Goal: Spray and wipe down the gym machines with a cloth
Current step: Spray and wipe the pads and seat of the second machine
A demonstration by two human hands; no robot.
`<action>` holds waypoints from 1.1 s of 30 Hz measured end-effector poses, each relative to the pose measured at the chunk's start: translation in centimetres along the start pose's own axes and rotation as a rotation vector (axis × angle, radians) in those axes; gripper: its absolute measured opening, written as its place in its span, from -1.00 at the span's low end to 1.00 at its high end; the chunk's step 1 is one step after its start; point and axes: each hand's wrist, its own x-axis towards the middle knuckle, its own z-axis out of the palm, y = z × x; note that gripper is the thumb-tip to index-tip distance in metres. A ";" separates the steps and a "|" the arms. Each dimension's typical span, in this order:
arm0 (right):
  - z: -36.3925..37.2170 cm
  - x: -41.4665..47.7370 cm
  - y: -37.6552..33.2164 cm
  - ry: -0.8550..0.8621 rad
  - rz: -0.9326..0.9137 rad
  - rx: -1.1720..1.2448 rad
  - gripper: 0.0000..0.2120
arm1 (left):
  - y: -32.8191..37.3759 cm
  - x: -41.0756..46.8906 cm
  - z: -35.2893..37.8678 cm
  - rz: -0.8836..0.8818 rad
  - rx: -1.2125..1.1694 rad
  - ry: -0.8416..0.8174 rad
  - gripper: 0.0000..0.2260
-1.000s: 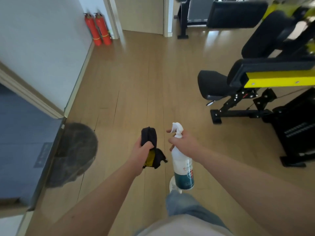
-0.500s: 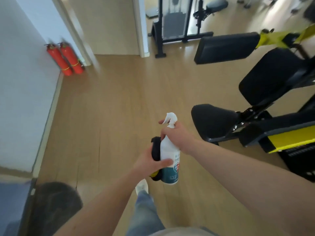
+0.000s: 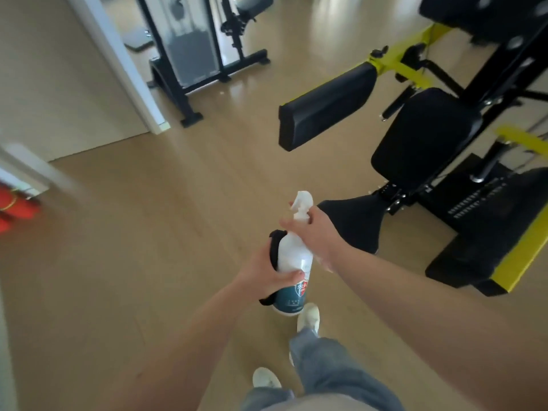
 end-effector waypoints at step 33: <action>-21.0 15.3 -3.7 0.487 0.317 0.031 -0.26 | 19.0 38.4 7.8 -0.077 0.012 -0.383 -0.75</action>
